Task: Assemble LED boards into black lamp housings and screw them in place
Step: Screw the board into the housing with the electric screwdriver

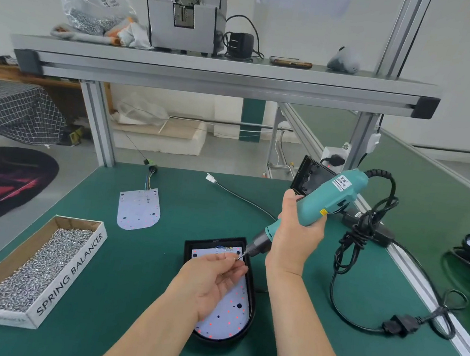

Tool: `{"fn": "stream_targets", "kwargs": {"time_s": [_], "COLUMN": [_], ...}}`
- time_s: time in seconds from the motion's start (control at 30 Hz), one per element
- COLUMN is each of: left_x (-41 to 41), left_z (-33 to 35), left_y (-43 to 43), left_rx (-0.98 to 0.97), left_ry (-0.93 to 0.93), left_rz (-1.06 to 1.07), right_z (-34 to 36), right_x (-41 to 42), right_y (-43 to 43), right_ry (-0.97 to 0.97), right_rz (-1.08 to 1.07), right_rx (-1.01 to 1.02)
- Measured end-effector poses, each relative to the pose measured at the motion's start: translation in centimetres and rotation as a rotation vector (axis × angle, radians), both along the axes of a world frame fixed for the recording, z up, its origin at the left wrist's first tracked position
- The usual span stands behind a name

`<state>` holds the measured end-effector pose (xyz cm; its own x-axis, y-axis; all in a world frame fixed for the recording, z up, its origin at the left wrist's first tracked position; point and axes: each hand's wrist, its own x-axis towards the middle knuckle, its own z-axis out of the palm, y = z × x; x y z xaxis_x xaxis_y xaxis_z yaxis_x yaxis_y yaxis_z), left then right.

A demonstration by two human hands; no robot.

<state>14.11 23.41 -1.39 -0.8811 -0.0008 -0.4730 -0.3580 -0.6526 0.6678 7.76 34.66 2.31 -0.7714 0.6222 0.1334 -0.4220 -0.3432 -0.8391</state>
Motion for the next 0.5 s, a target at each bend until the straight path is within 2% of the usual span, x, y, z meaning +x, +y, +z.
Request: {"fn": "stream_targets", "kwargs": {"time_s": [0.5], "left_x": [-0.23], "left_z": [-0.57], "left_y": [-0.06], "left_rx": [0.004], "left_ry": [0.013], "left_rz": [0.026], "right_z": [-0.08], "right_x": [-0.22], "right_y": [-0.1], "right_ry": [-0.005], "right_rz": [0.008], "right_rx": [0.014]}}
